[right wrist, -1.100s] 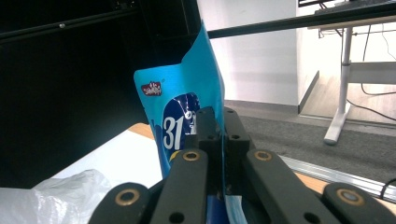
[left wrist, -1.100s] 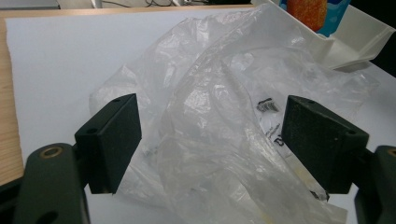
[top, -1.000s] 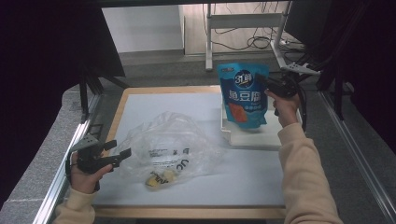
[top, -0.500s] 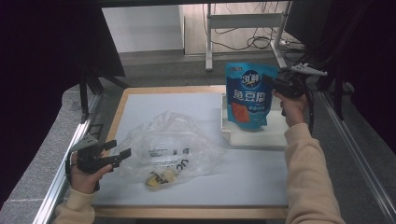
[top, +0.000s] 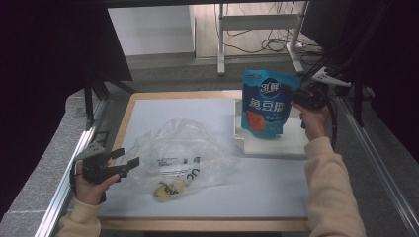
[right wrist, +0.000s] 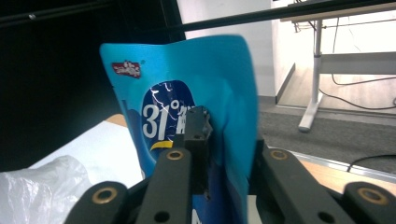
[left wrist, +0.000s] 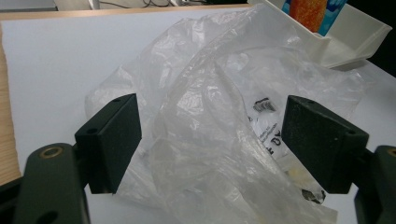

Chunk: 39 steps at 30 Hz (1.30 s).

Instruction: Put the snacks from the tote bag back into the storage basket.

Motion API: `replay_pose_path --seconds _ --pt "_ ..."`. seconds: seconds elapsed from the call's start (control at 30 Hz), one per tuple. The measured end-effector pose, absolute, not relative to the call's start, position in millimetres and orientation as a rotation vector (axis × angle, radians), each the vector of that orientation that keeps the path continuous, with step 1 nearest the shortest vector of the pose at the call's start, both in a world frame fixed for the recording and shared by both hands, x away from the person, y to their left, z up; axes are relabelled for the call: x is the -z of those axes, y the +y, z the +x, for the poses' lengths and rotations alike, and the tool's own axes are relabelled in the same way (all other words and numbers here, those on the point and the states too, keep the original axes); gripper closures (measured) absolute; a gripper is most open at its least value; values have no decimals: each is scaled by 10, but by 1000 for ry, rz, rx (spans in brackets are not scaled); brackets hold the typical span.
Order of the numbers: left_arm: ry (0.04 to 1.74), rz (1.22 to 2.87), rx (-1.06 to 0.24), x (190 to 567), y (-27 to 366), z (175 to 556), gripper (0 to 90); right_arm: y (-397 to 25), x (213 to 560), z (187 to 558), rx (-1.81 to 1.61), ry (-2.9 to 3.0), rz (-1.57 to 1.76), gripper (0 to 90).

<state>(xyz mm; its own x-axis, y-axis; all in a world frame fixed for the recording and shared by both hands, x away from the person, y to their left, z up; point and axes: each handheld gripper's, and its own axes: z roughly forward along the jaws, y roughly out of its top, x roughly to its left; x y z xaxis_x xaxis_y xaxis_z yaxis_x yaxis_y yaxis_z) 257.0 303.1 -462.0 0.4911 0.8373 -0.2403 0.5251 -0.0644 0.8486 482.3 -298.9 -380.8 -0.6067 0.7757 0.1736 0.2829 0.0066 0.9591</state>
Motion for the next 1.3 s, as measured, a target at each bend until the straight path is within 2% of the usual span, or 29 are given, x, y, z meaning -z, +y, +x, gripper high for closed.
replay_pose_path --seconds 0.3,0.4,0.47,0.63,0.8,1.07,1.3 --pt "1160 1723 -383 4602 3017 2577 201 -3010 3809 4690 -1572 1894 1076 721" --pt "1160 1721 -386 4588 3011 2578 201 -3010 3792 4644 -1545 1901 1073 670" --pt "1156 1723 -388 4578 3005 2577 201 -2998 3776 4613 -1527 1905 1072 594" --pt "1151 1720 -396 4555 3012 2571 201 -2977 3760 4538 -1486 1894 1105 469" --pt "1148 1714 -396 4547 3026 2568 201 -2999 3816 4432 -1438 1867 1161 380" --pt "1135 1716 -394 4540 3016 2554 201 -3124 3960 4222 -1385 1845 1267 309" --pt "1128 1719 -395 4530 2990 2548 201 -3195 4101 3999 -1403 1883 1280 305"
